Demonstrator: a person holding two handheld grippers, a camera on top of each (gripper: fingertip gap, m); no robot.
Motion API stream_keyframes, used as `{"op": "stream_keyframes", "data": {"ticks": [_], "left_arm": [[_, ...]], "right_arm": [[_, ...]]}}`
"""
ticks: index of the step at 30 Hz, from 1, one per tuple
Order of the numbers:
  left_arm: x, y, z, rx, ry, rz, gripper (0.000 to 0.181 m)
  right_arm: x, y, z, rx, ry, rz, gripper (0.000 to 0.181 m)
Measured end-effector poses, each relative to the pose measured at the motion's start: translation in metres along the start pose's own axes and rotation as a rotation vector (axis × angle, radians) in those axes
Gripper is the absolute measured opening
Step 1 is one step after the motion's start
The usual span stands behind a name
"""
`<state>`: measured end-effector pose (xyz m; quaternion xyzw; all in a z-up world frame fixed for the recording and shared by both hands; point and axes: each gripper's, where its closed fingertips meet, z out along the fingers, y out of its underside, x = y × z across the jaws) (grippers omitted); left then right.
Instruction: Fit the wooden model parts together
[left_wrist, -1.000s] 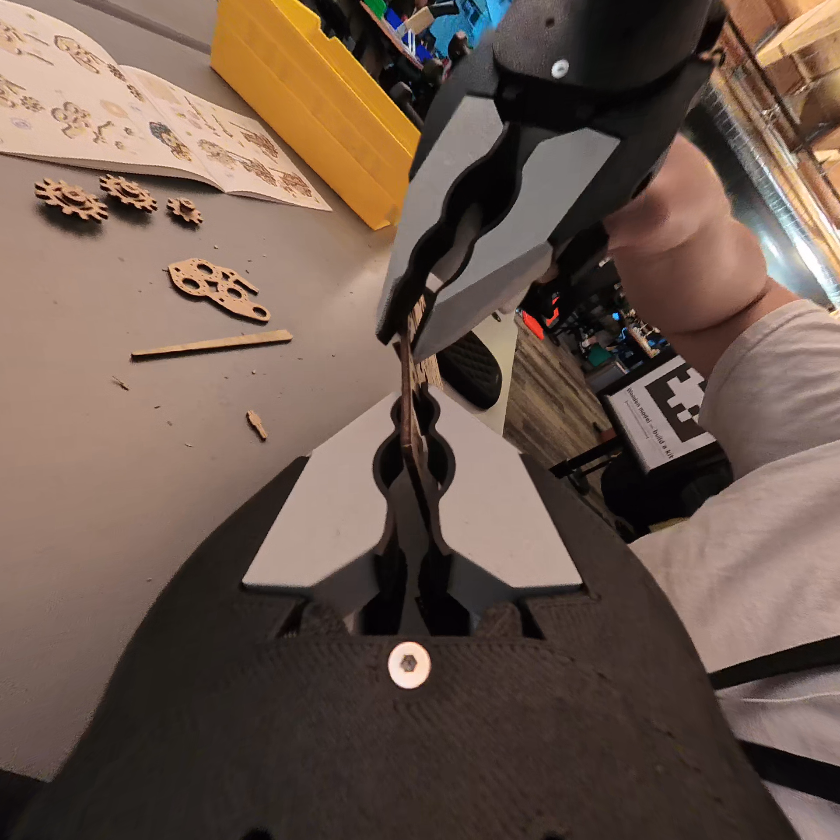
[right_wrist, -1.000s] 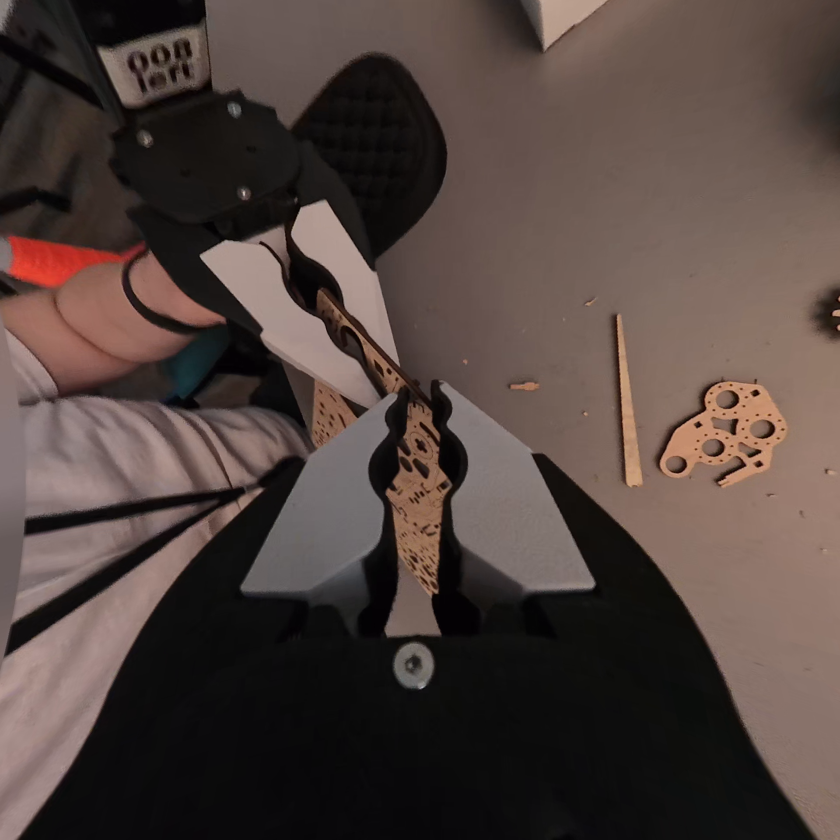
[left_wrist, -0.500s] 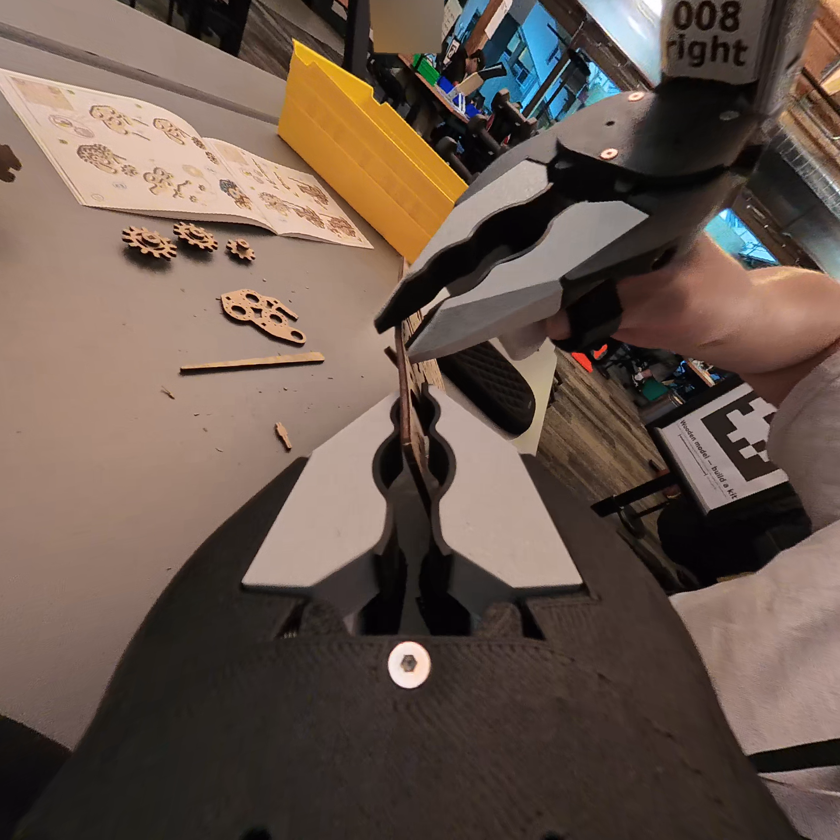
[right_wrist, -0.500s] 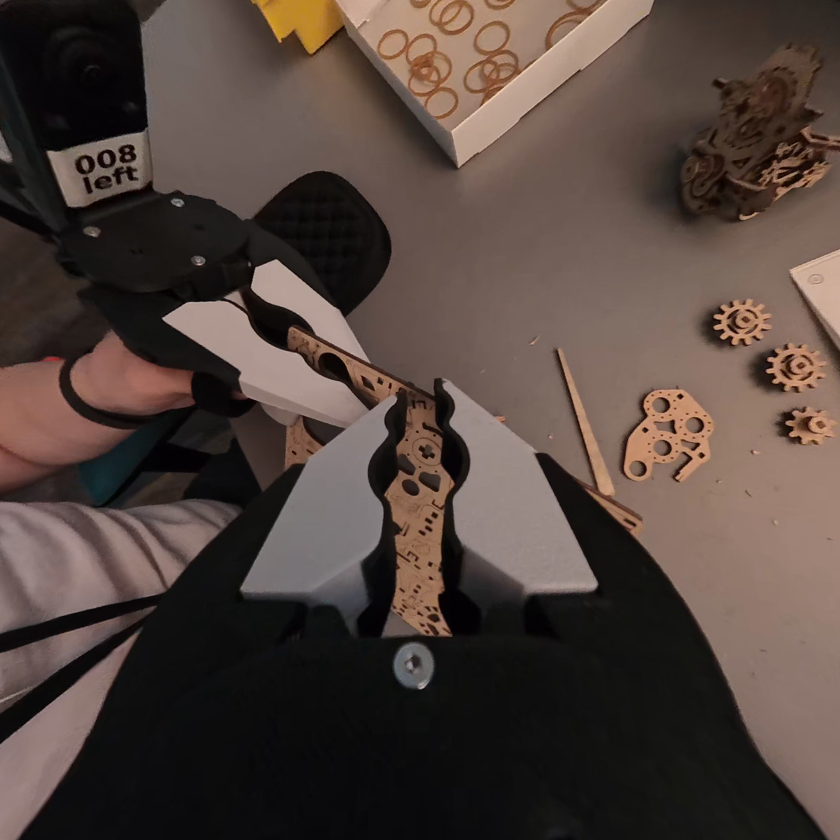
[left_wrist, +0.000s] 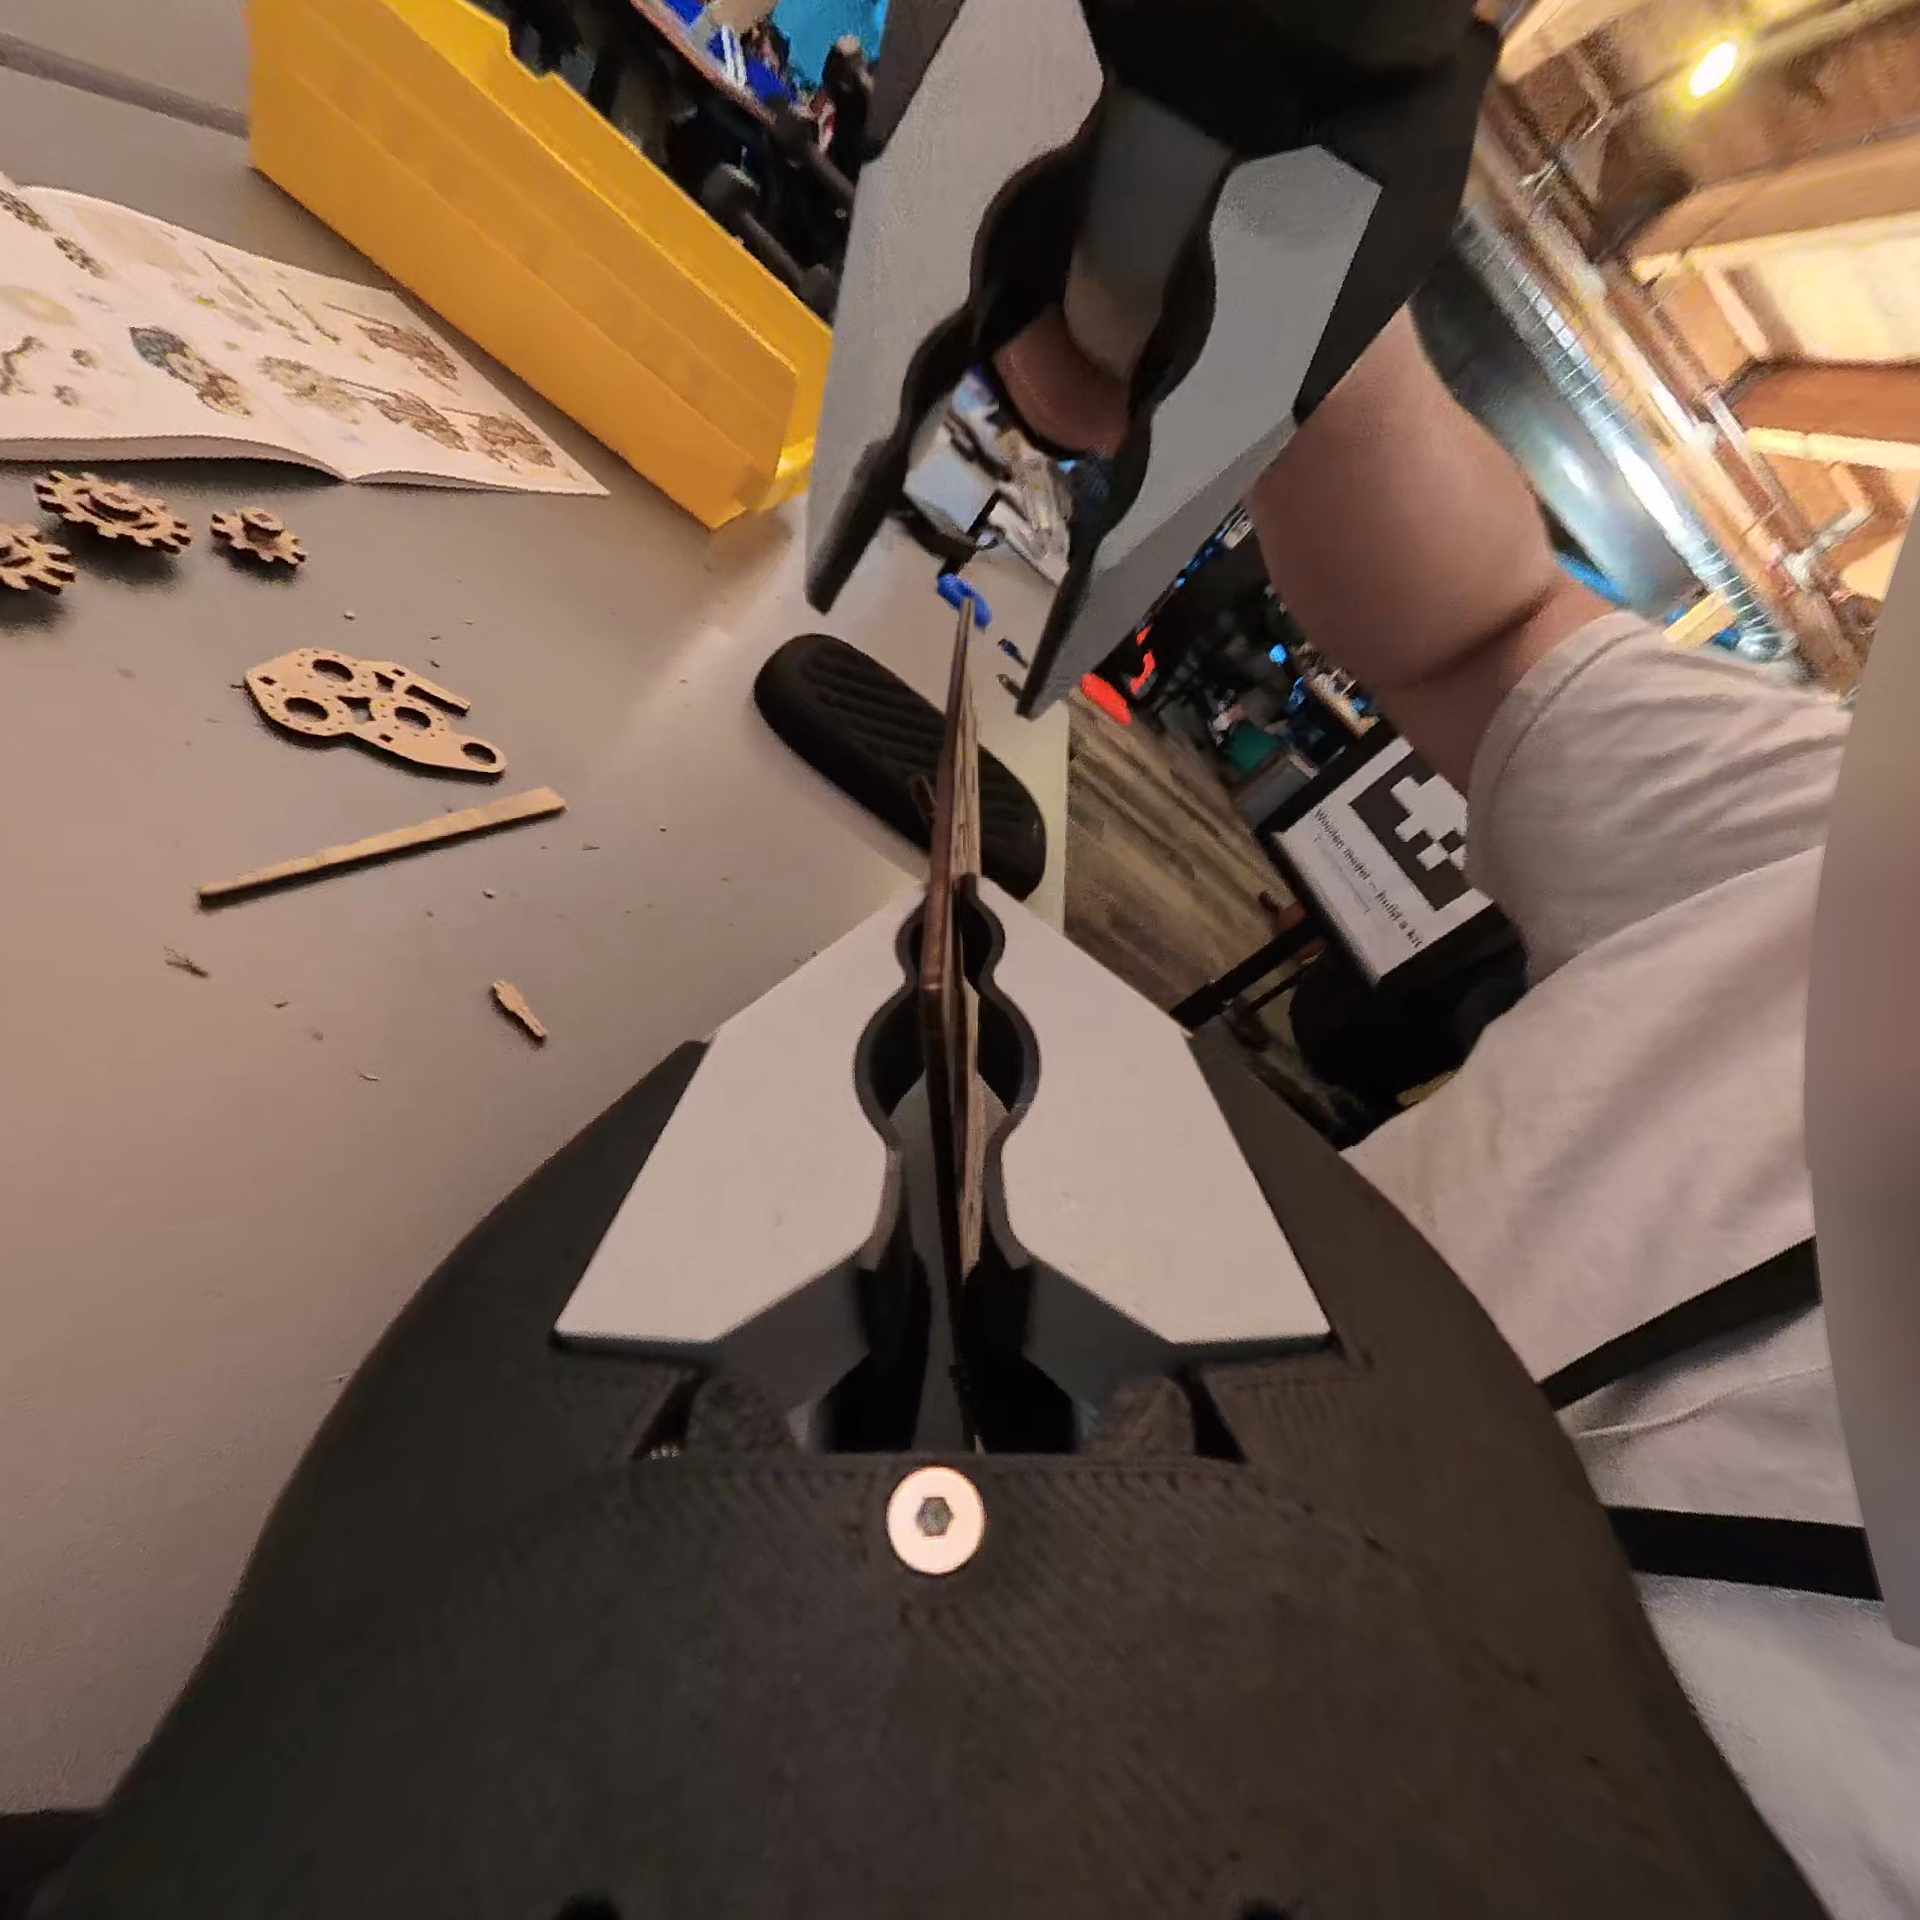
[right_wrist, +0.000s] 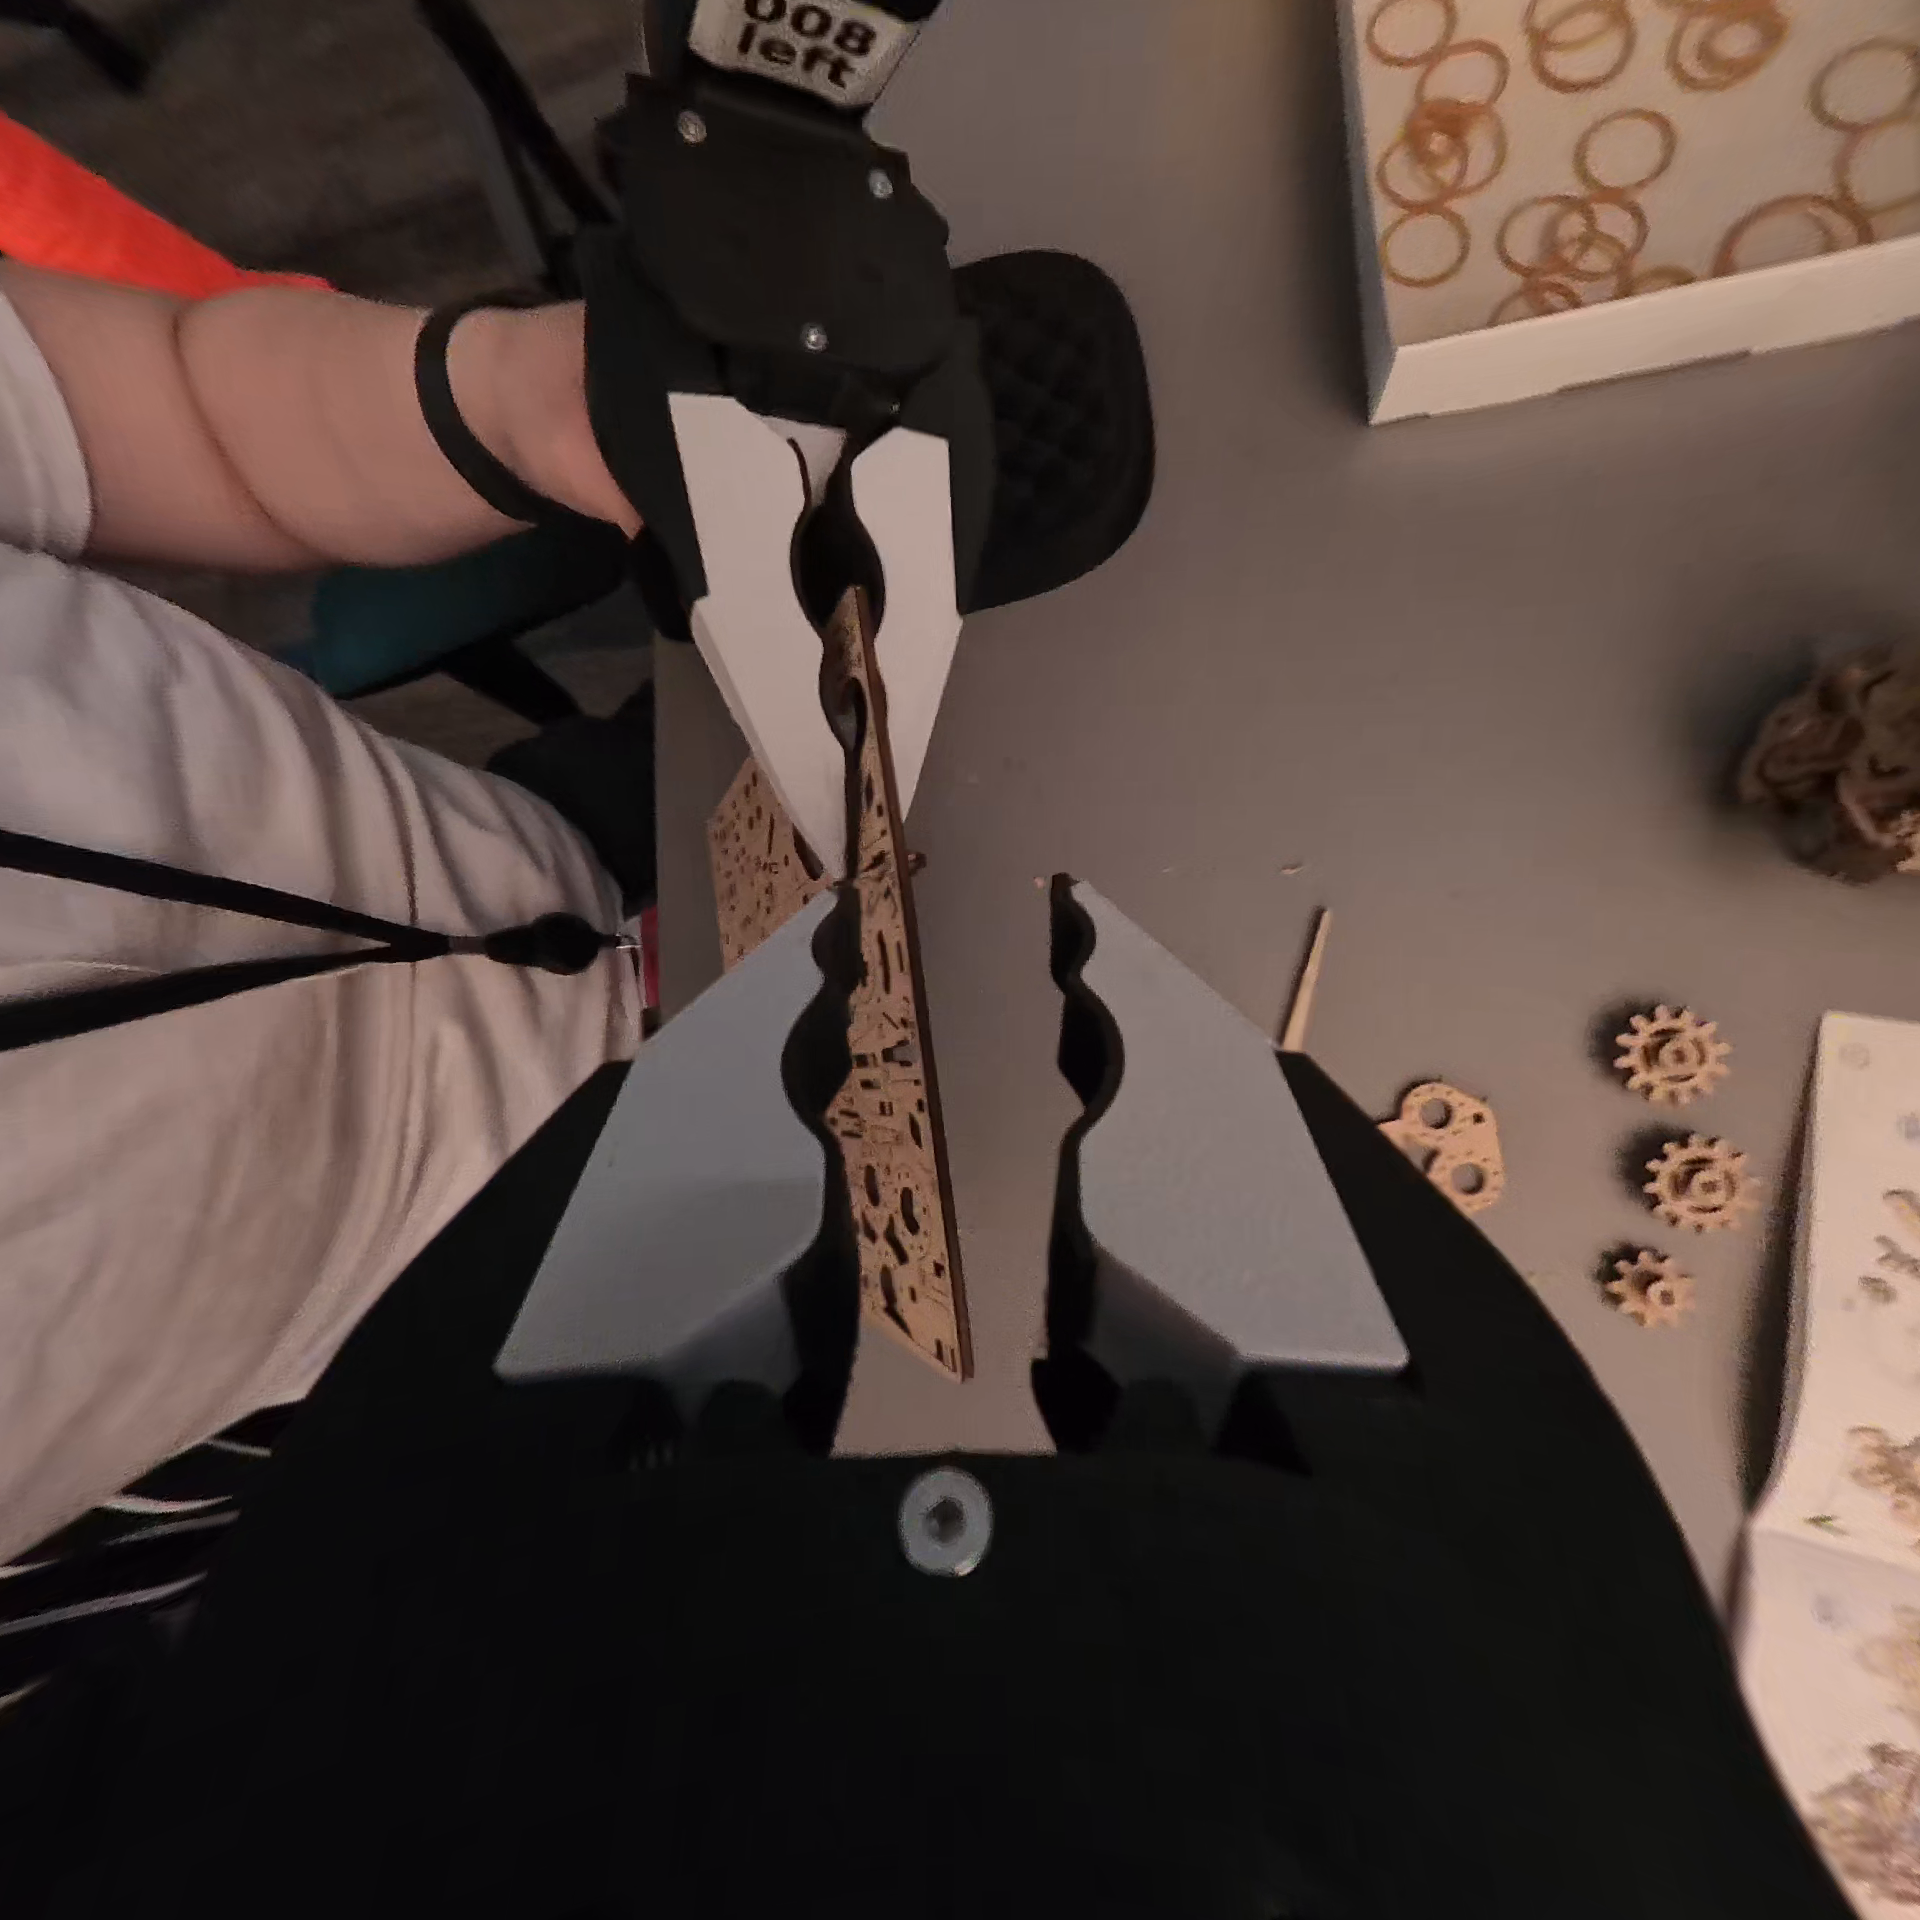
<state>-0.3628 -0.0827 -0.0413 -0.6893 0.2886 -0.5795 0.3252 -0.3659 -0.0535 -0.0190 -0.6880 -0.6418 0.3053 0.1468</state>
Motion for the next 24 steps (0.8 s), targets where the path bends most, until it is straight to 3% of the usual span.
{"op": "stream_keyframes", "data": {"ticks": [4, 7, 10, 15, 24], "left_arm": [[-0.004, -0.005, -0.001, -0.006, -0.042, -0.011, 0.001], [-0.007, -0.011, -0.003, 0.032, -0.082, -0.020, 0.001], [-0.008, -0.012, -0.004, 0.046, -0.110, -0.015, 0.001], [-0.007, -0.013, -0.003, 0.054, -0.115, -0.020, 0.001], [-0.010, -0.012, -0.004, 0.047, -0.152, -0.007, 0.001]], "right_arm": [[-0.003, -0.013, 0.007, 0.092, 0.098, -0.025, 0.039], [0.005, -0.002, 0.013, 0.070, 0.278, 0.019, 0.041], [0.011, 0.001, 0.008, 0.138, 0.356, 0.060, 0.037], [0.008, 0.000, 0.010, 0.216, 0.274, 0.172, 0.039], [0.011, 0.003, 0.017, 0.181, 0.256, 0.206, 0.033]]}}
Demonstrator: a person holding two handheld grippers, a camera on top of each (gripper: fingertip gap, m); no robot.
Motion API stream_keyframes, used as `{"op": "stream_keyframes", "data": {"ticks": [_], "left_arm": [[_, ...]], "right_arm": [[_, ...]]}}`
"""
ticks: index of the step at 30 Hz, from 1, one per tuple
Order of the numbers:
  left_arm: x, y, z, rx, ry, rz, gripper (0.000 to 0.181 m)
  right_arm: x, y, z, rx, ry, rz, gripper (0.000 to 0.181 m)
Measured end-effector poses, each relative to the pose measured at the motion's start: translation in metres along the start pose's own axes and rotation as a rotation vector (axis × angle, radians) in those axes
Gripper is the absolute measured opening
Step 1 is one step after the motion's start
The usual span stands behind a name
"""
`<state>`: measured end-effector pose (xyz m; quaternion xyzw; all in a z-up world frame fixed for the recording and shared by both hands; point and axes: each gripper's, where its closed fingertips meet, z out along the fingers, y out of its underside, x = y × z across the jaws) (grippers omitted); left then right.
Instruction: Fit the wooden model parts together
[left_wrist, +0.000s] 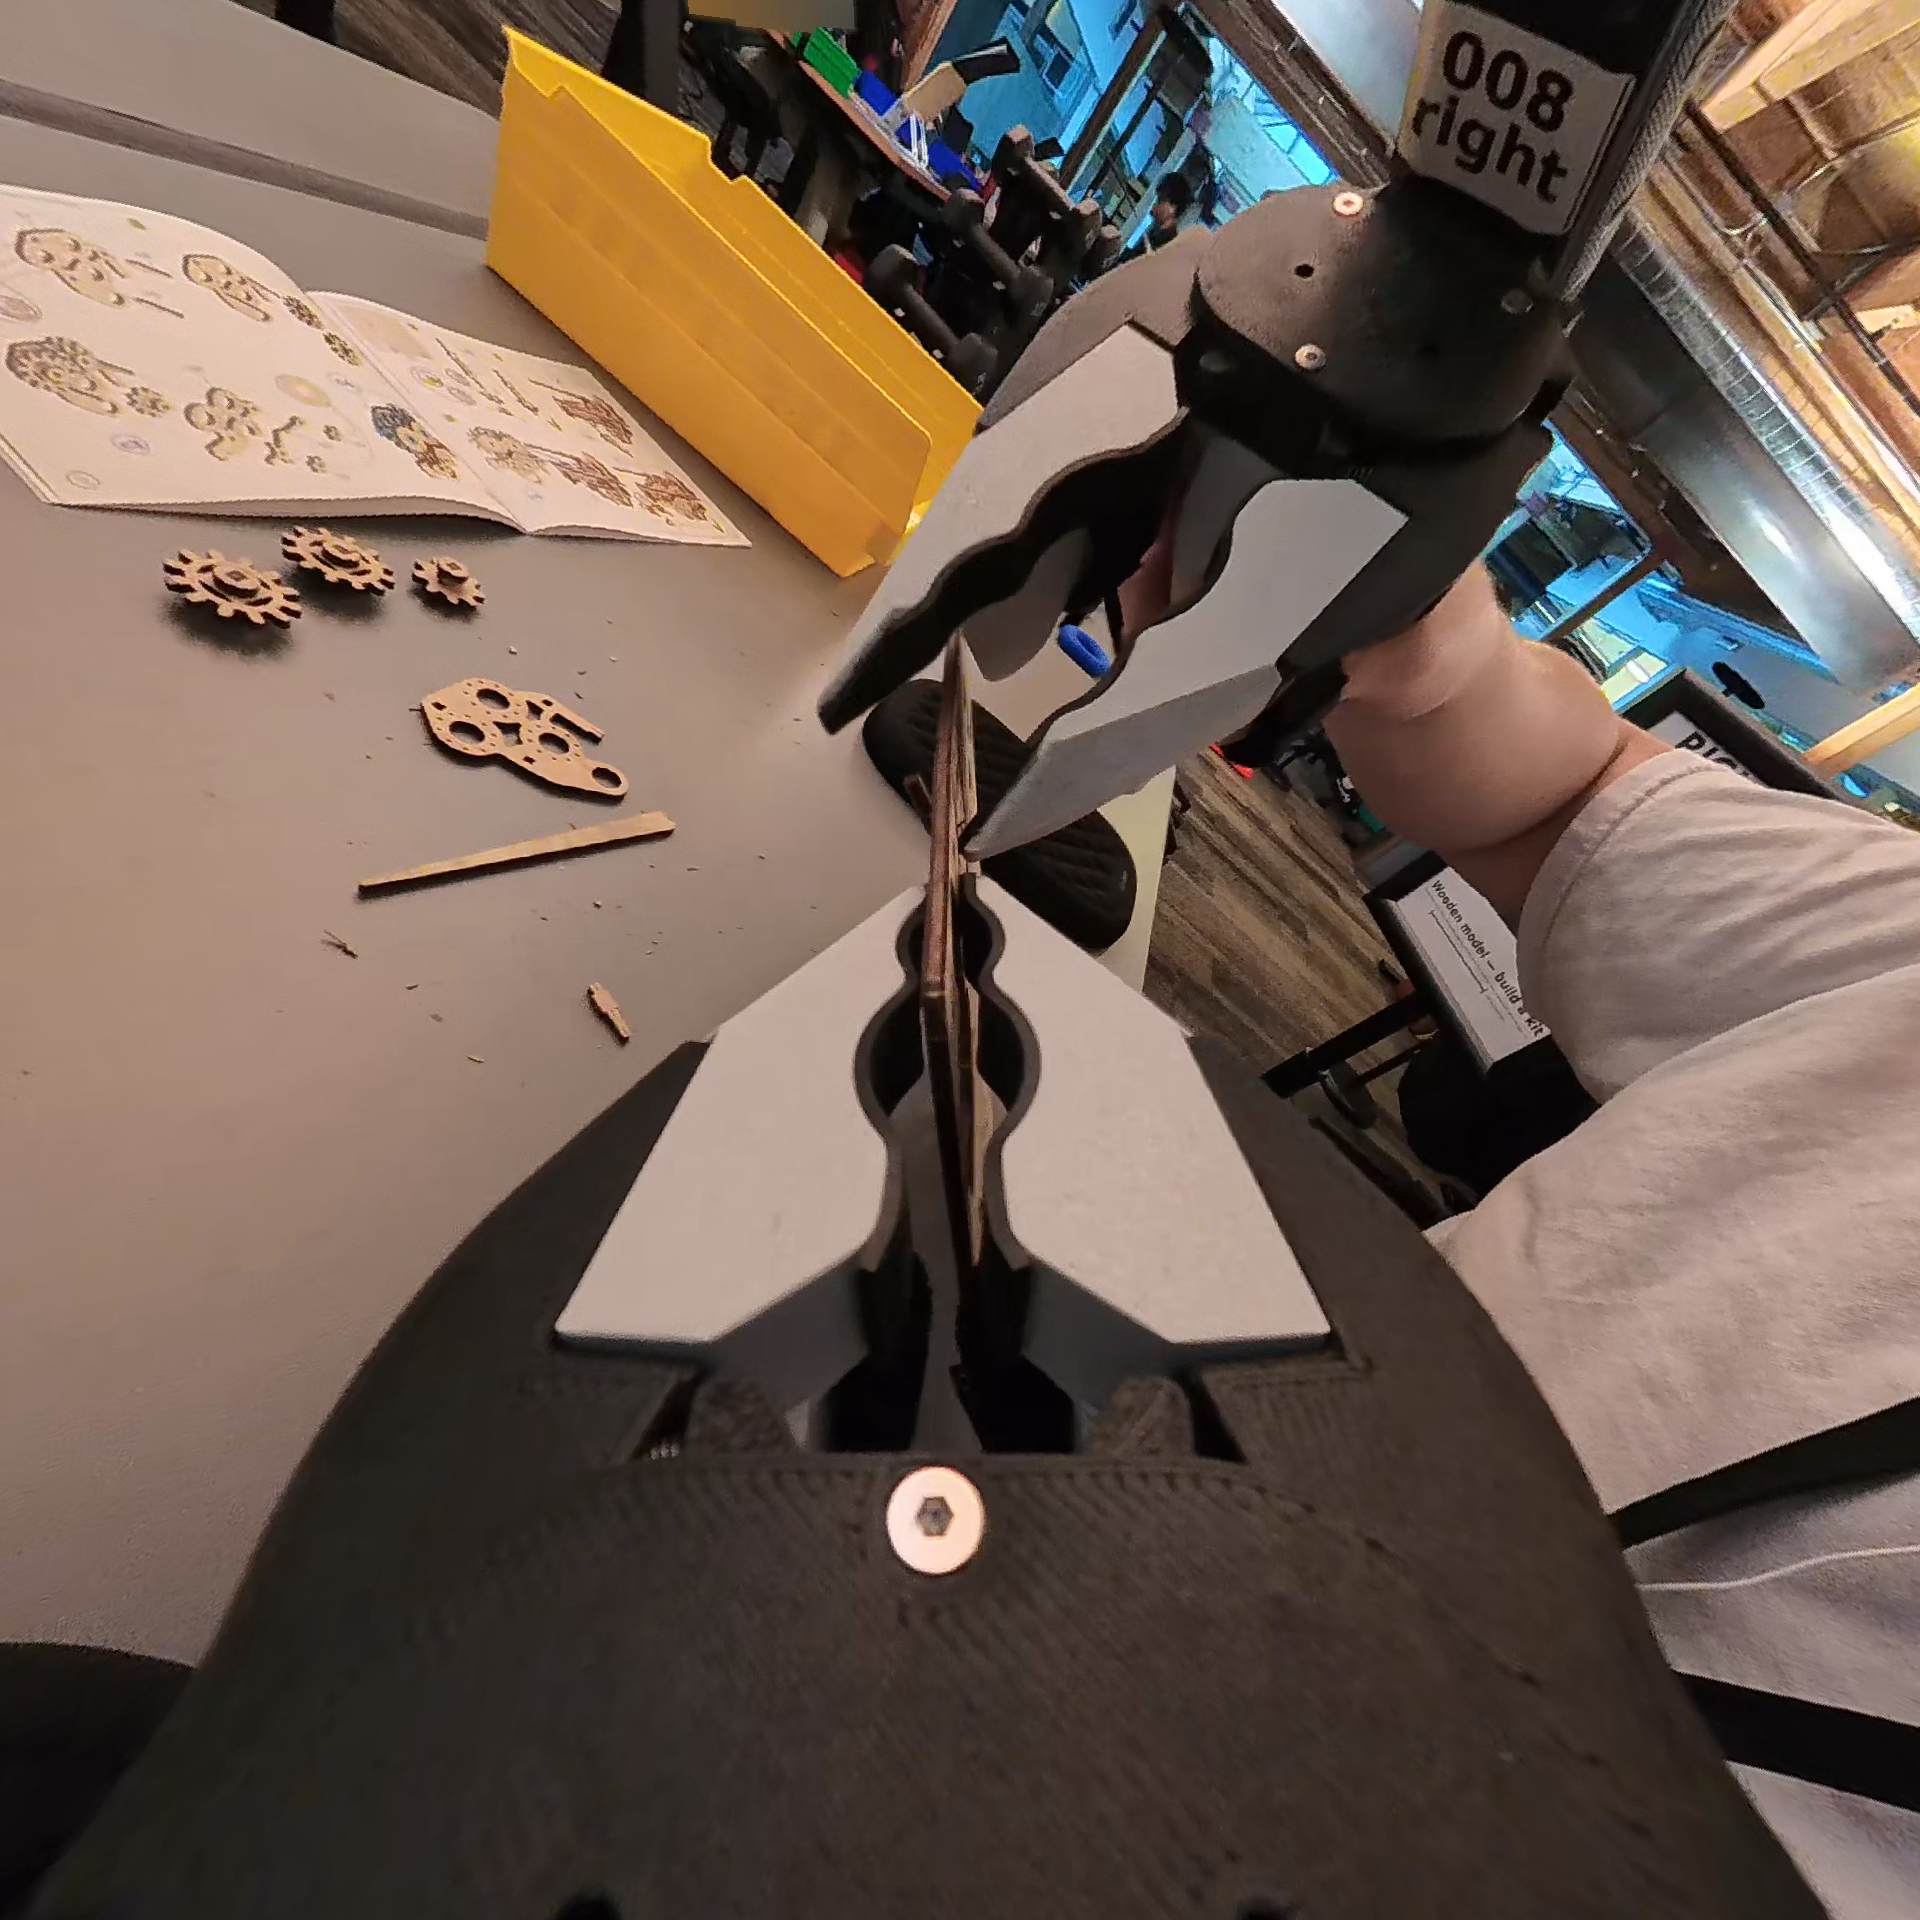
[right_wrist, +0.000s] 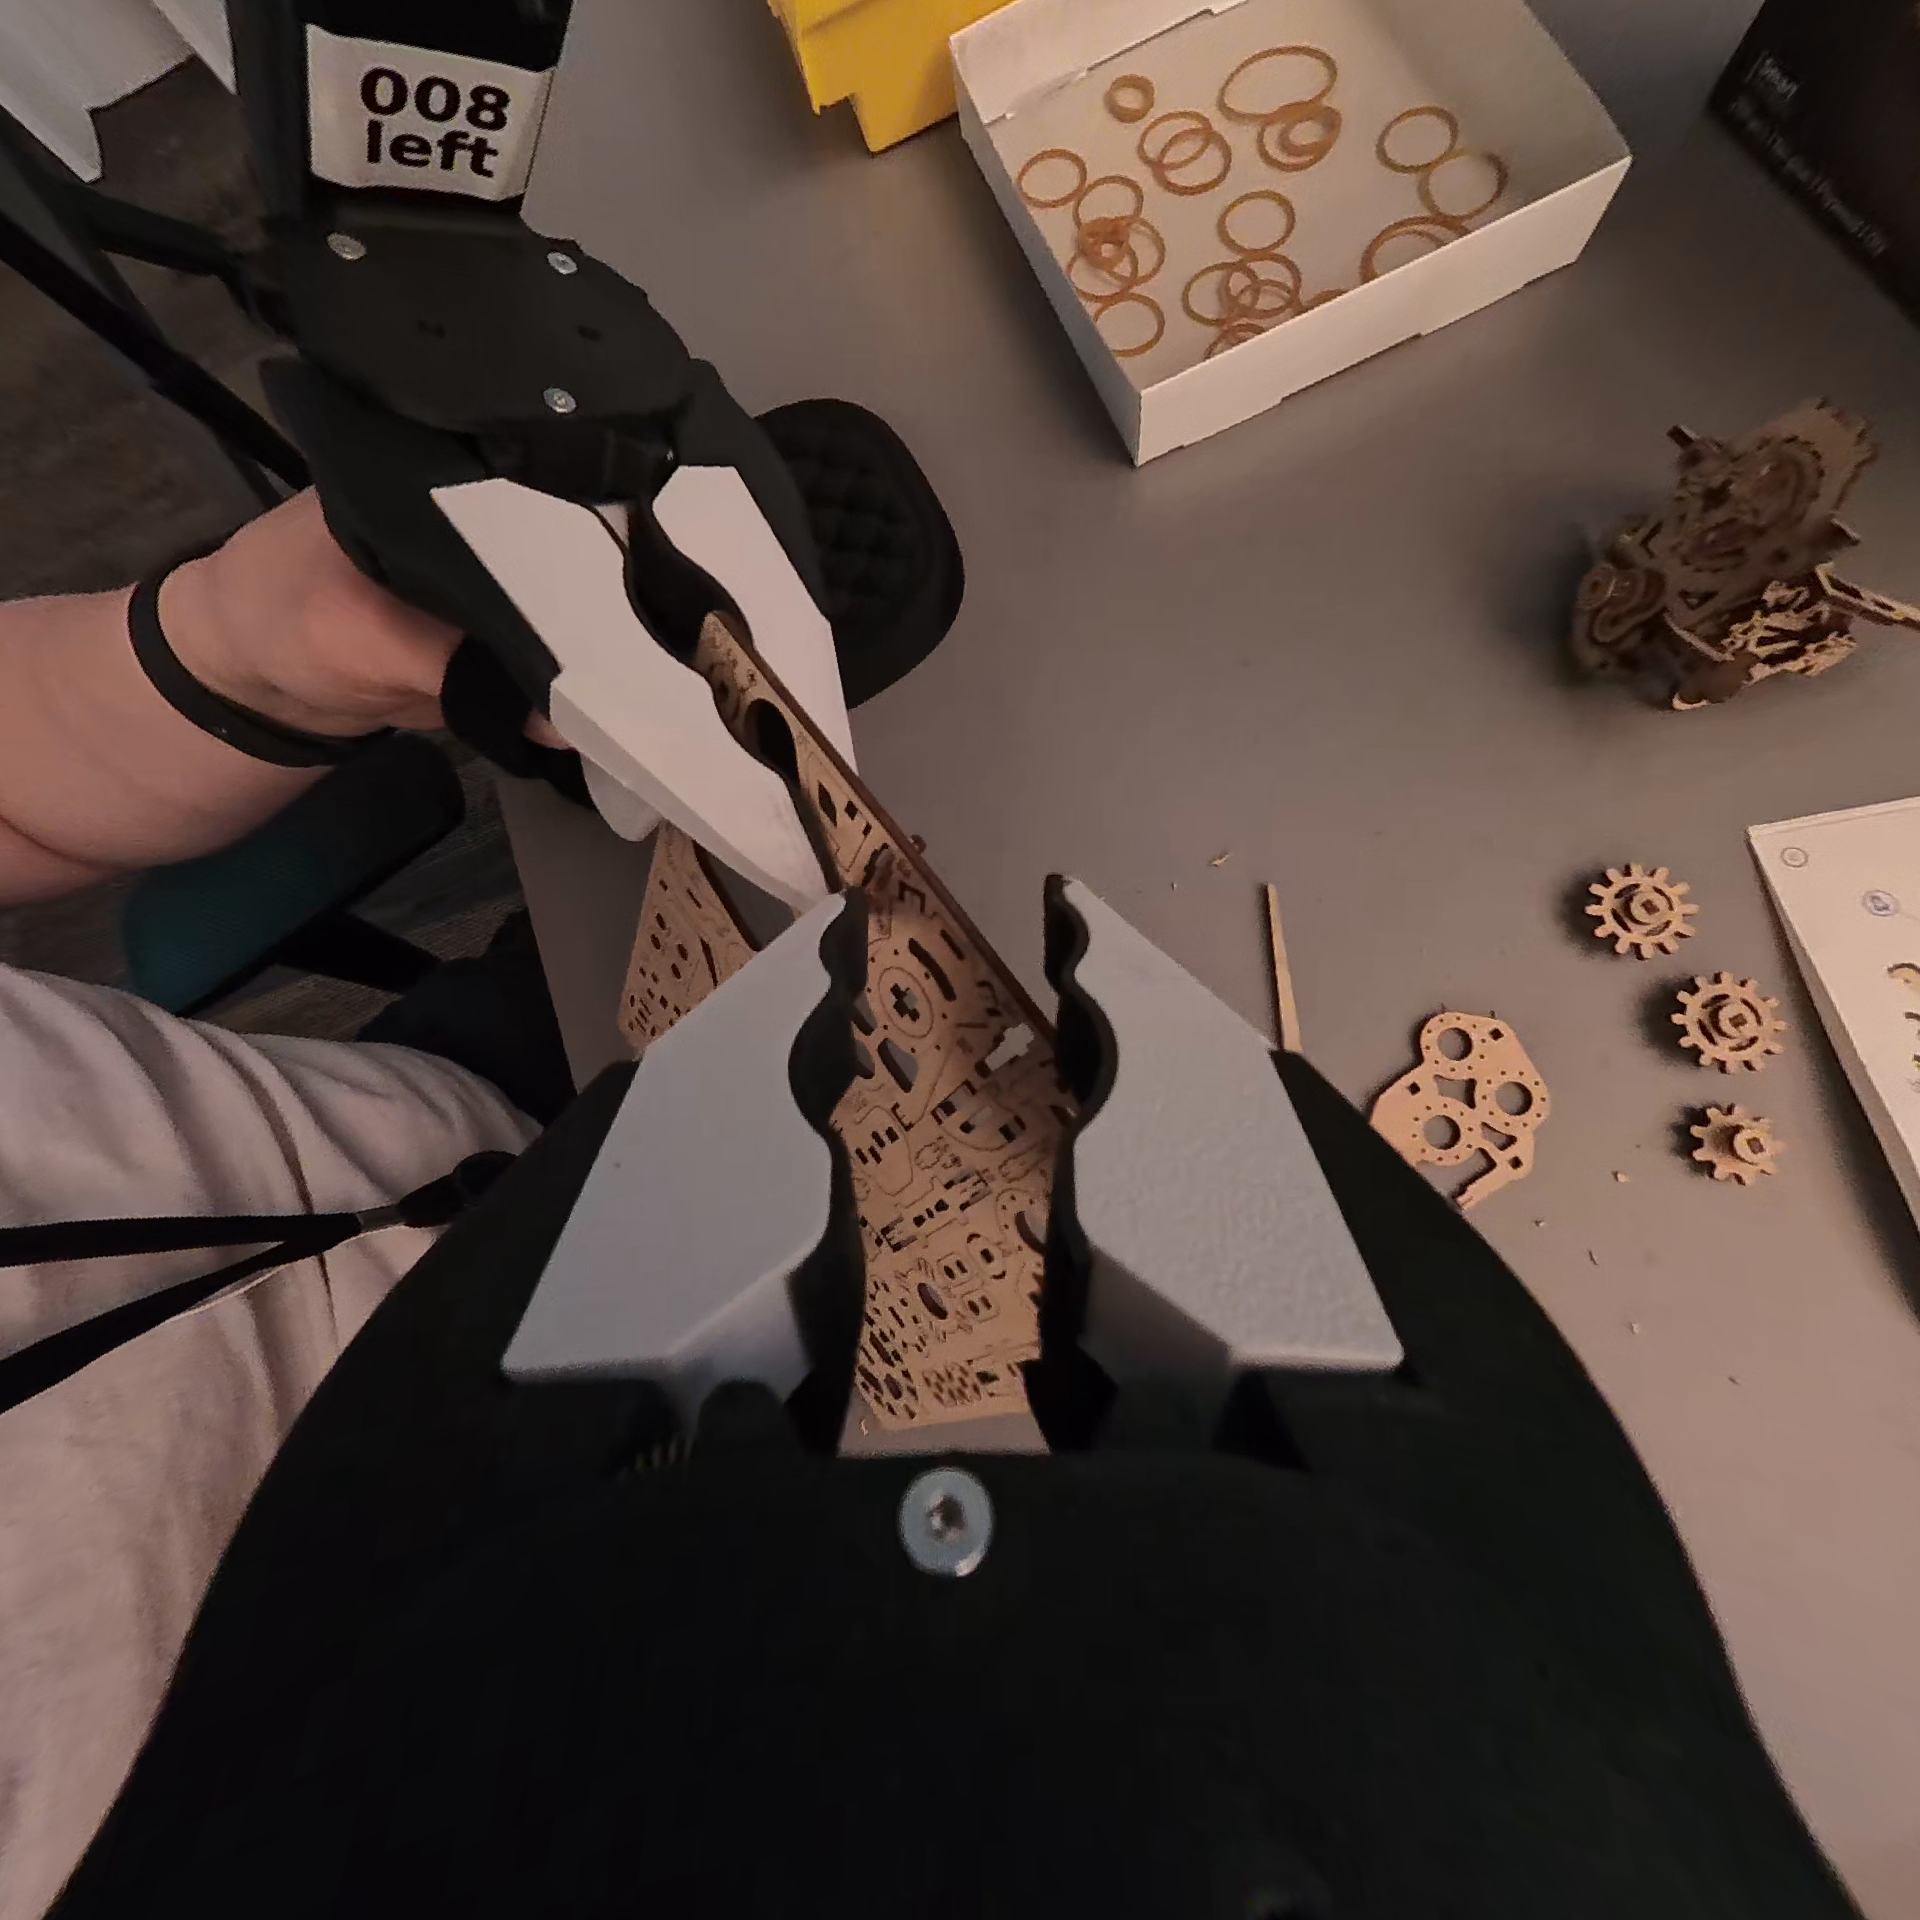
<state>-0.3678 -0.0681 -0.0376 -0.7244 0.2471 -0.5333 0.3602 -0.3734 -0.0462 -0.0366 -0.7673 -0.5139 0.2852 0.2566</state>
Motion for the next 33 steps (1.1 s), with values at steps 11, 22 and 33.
{"op": "stream_keyframes", "data": {"ticks": [11, 22, 33], "left_arm": [[0.001, -0.003, -0.001, 0.090, -0.098, 0.032, 0.001], [-0.005, 0.003, -0.001, 0.089, -0.099, 0.020, 0.002], [0.021, -0.004, -0.007, -0.098, 0.257, 0.155, 0.000]], "right_arm": [[-0.002, -0.001, 0.001, 0.080, -0.028, 0.221, 0.028], [-0.004, -0.001, 0.006, 0.067, 0.123, -0.130, 0.023], [-0.006, -0.036, -0.041, 0.096, -0.580, 0.065, 0.027]]}}
